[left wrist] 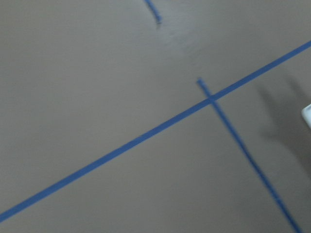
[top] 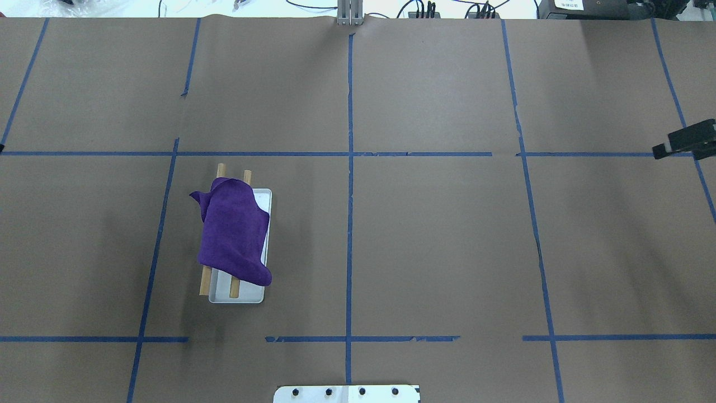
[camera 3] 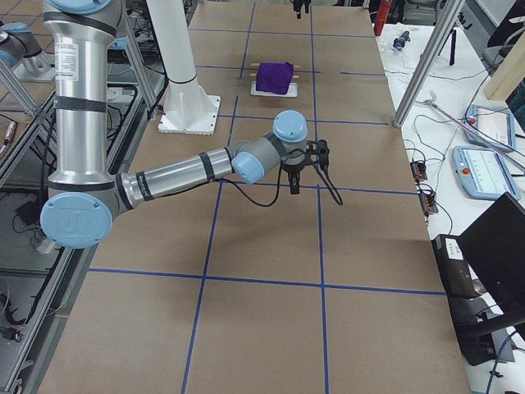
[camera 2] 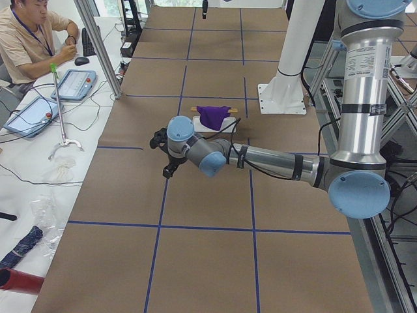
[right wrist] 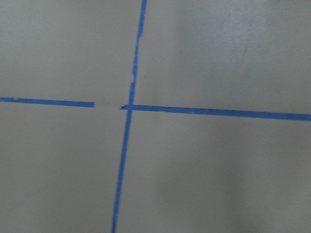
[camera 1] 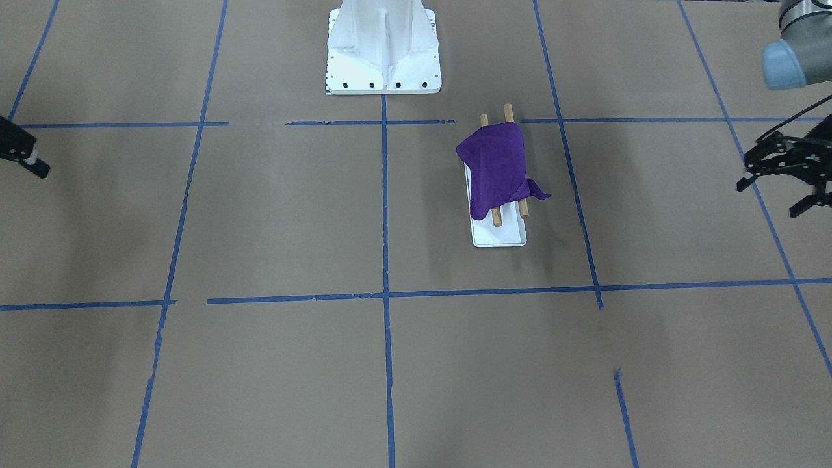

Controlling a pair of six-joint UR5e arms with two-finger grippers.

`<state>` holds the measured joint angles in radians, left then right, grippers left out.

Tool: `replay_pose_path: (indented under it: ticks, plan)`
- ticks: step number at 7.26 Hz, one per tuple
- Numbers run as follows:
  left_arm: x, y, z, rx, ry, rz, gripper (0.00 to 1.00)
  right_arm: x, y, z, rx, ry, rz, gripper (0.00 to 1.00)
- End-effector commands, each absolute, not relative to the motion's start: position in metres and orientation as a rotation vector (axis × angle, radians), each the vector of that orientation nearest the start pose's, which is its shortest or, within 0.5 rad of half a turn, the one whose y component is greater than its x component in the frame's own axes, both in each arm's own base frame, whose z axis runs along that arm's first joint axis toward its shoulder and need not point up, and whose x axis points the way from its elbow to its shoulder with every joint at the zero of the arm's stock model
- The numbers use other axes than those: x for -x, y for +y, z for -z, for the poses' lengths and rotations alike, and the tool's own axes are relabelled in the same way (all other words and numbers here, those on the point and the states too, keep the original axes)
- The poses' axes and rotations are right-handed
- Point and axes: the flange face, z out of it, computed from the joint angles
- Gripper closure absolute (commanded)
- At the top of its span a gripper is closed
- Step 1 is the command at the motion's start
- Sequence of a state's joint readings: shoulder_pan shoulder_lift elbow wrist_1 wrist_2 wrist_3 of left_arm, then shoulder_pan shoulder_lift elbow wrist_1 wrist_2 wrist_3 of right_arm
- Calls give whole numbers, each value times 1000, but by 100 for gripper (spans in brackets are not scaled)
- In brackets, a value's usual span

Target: Hang towel on rack

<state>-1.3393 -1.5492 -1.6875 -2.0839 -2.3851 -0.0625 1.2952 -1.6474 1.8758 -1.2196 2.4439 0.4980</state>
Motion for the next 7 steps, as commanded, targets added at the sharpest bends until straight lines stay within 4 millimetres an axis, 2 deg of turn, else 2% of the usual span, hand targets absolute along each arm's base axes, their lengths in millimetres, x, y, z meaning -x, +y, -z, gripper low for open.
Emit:
replay_pose_path:
  ticks: [1,2,3,4,6,7]
  plan:
    - [5,-489,-596,-451,760,-358,0,5,-468,-590,-209,-868,138,0]
    - [26,-486,-607,-370,740,-282,0,-26,-466,-608,-213,-770,179,0]
    - [52,-484,-612,-319,728,-250,0,-53,-470,-613,-166,-716,218,0]
    - [57,-487,-615,-263,727,-272,0,-68,-488,-601,-136,-656,238,0]
    - [57,-484,-609,-220,761,-235,0,-68,-489,-605,-77,-664,225,0]
    - [59,-465,-595,-220,769,-228,0,-64,-491,-621,-49,-669,219,0]
